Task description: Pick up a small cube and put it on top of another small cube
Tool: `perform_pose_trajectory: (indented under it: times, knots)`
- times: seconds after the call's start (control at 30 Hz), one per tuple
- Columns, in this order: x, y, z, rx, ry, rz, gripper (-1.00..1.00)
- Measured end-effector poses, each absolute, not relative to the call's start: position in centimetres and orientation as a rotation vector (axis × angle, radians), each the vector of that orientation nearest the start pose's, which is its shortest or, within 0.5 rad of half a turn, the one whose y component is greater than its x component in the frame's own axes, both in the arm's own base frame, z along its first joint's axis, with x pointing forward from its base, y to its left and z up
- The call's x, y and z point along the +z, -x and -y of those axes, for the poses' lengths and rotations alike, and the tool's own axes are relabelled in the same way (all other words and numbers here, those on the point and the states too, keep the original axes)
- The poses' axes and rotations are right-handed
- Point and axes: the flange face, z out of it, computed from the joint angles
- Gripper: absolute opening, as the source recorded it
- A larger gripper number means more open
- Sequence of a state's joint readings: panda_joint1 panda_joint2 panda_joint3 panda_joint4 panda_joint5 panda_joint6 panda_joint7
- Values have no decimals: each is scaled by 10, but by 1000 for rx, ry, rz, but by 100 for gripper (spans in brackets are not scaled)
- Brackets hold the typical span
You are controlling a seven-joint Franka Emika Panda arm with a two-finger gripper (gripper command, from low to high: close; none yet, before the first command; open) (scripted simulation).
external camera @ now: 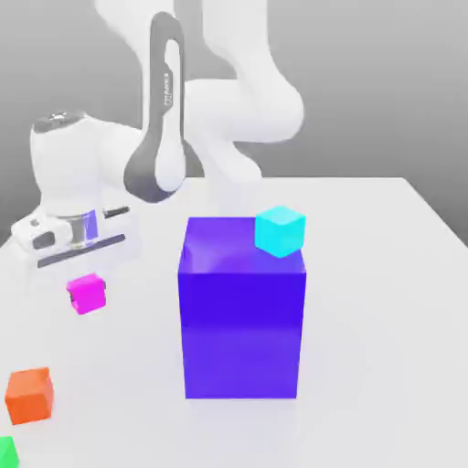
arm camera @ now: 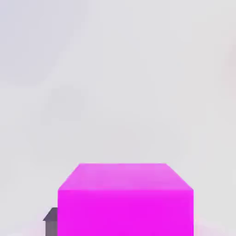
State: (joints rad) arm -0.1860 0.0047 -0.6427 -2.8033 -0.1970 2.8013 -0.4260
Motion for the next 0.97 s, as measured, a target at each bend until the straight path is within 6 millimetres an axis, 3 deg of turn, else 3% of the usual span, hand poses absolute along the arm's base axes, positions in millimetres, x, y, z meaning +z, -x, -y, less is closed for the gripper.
perform_pose_trajectory:
  times: [0.2,0.37,0.5,0.67,0.77,0.8,0.97]
  knots:
    - [227,-318,310,105,3170,-680,-100]
    - [241,-375,325,82,3115,-919,-100]
    - [247,-428,323,48,3043,-1065,-100]
    - [246,-496,303,7,2926,-1190,-100]
    - [207,-511,297,0,2903,-1205,-100]
    - [191,-512,297,0,2900,-1207,100]
    - [191,-512,297,0,2900,-1207,100]
